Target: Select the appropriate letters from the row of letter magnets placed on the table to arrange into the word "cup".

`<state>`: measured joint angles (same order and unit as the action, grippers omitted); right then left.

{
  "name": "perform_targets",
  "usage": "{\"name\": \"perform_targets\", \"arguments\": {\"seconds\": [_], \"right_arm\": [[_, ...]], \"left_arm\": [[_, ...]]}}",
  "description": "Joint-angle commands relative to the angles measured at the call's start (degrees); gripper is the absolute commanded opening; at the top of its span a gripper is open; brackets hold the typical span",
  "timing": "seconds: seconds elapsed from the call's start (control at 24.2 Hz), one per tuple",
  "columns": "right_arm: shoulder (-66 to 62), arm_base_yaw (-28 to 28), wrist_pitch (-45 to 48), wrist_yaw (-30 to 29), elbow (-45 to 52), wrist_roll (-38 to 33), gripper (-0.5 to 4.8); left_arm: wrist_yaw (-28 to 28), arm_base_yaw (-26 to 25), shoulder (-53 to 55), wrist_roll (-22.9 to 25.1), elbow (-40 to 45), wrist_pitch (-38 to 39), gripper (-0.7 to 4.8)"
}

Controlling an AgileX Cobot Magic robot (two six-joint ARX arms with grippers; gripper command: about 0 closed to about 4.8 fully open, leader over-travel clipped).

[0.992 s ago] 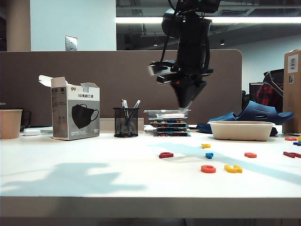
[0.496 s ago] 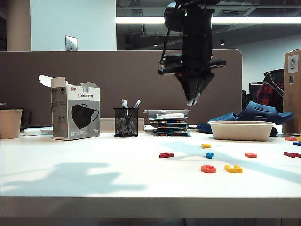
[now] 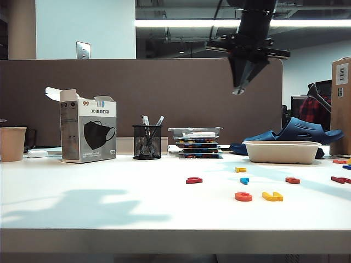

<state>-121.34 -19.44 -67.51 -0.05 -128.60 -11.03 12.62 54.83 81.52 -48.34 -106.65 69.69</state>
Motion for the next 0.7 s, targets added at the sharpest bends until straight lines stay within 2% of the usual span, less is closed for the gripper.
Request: {"name": "perform_targets", "arguments": {"seconds": [0.04,0.29,0.37,0.41,0.58,0.7], "right_arm": [[-0.11,1.14,-0.22,-0.33,-0.2,-1.29,0.32],[-3.08,1.66,-0.13,-3.3,-0.33,-1.46,0.66],[-5.4,1.75,0.09,-5.07,-0.61,-2.75,1.65],[-6.1,1.88,0.09,-5.05,-0.85,-2.78,1.89],[-8.98,2.05,0.48,-4.94,-0.96,-4.02,2.44],[-11.1,2.05,0.44,-4.46,-0.94,-4.48,2.44]], "left_arm": [[0.22,0.02,-0.15,-0.11,-0.17,-0.15,-0.05],[0.24,0.02,-0.15,-0.11,-0.17,-0.13,-0.05],[0.22,0.02,-0.15,-0.11,-0.17,-0.15,-0.05],[0.24,0.02,-0.15,-0.11,-0.17,-0.15,-0.05],[0.22,0.02,-0.15,-0.11,-0.17,-0.15,-0.05],[0.22,0.02,-0.15,-0.11,-0.17,-0.15,-0.05]]}}
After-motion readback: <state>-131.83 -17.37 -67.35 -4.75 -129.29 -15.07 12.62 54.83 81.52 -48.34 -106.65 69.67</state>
